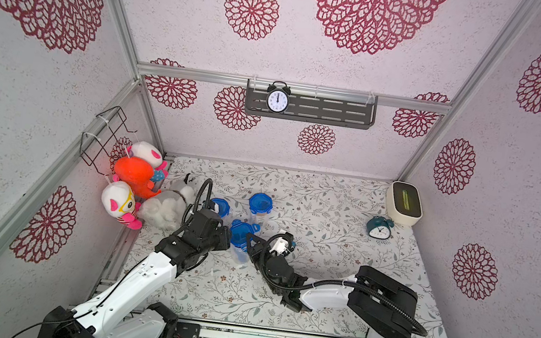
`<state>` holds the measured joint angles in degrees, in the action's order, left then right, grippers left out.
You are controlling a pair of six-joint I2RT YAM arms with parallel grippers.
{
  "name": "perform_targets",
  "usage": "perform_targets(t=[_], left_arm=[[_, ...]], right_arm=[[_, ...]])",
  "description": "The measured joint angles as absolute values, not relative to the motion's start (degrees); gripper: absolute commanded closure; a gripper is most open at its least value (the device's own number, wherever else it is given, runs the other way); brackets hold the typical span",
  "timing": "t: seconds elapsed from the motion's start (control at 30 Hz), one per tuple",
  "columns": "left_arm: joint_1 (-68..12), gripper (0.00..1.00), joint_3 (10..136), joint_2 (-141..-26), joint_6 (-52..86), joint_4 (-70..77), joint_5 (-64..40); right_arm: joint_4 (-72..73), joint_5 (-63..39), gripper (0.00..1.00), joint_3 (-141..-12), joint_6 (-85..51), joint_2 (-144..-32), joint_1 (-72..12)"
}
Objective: Pack away toiletry kits
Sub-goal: Close the lid on the container.
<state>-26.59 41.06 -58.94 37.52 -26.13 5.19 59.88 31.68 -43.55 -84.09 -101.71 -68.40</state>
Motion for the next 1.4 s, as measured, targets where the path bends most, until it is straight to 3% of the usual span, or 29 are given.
perform_targets(t=[0.17,0.83,0.93,1.13,1.4], left_arm=[[-26.6,0.53,40.9,-59.1,37.5,-25.5,5.2],[-26.6,0.51,40.9,-59.7,37.1,-24.7,4.5],[-26.6,0.48,40.9,-59.6,36.9,-24.7,4.1],[-26.7,0.33,40.9,-58.7,36.6,-26.1,3.1],[-26.7,0.28,44.6,-54.5,35.6,-33.0,6.6]], right_arm=[[59.1,31.7,0.65,-42.9,-83.0,-100.2,-68.4],[52.5,29.2,0.54,-37.6,-78.3,-91.4,-64.6],[46.7,26.0,0.5,-37.5,-74.7,-87.4,-62.7],[32.4,16.9,0.46,-40.0,-63.1,-79.7,-56.8],[13.3,-1.0,0.46,-46.7,-45.6,-76.3,-45.6]])
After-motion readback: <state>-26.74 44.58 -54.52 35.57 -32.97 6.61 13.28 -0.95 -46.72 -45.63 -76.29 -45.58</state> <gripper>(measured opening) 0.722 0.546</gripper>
